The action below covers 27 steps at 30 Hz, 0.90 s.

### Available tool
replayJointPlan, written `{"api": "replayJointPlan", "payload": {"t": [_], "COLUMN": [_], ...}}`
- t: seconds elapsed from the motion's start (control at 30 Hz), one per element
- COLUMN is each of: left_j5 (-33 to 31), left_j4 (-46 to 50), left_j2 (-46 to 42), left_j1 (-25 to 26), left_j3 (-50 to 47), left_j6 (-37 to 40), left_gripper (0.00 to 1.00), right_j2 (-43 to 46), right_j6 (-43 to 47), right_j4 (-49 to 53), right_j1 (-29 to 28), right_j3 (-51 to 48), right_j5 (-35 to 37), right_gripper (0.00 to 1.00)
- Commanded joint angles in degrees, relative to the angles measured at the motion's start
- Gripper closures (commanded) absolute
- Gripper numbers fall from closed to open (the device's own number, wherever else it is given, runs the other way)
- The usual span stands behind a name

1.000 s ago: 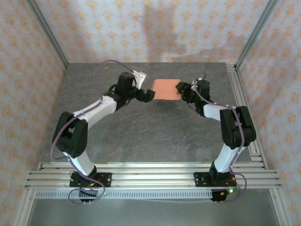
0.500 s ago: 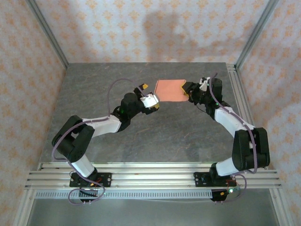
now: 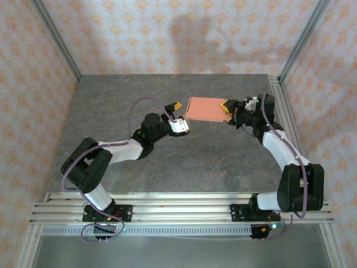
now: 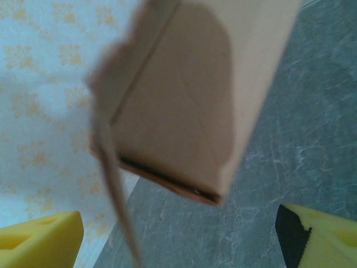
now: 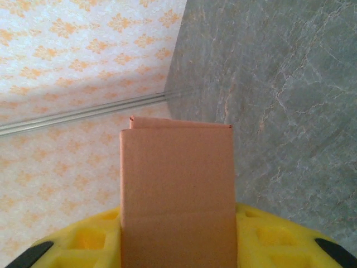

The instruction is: Fold the paper box

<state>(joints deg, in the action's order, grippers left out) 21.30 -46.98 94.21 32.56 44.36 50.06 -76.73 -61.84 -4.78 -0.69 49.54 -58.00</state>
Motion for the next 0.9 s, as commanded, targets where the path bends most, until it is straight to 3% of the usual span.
{"api": "replayJointPlan", "payload": {"t": [0.0,0.33,0.57,0.67,0.87], "left_j5": [6.7,19.9,25.1,27.3,30.4], "left_j4": [-2.3,-0.3,1.8,4.0,6.7], "left_j2": [-3.2,-6.3,-6.5,-6.6,-6.8], "left_j1": [-1.1,-3.5,-3.6,-3.6,-3.5], "left_j3": [-0.9,-0.8,0.2,0.9,1.3], "left_j6": [-0.7,-4.3,-2.9,-1.8,0.8], "left_gripper": [0.11,0.19,0.24,0.29,0.38], "right_j2": [2.2,4.5,4.3,4.6,4.6], "right_j6": [-3.2,-0.9,-1.6,1.7,2.5], "right_j4": [1.9,10.0,13.3,19.2,20.8], "right_j1": [1.0,2.3,2.4,2.4,2.4], "right_j3": [-1.7,-2.5,-2.1,-0.9,-0.8], "right_j5": [-4.6,-8.3,-11.2,-11.8,-12.4], "right_gripper": [0.75,0.76,0.79,0.79,0.79]}}
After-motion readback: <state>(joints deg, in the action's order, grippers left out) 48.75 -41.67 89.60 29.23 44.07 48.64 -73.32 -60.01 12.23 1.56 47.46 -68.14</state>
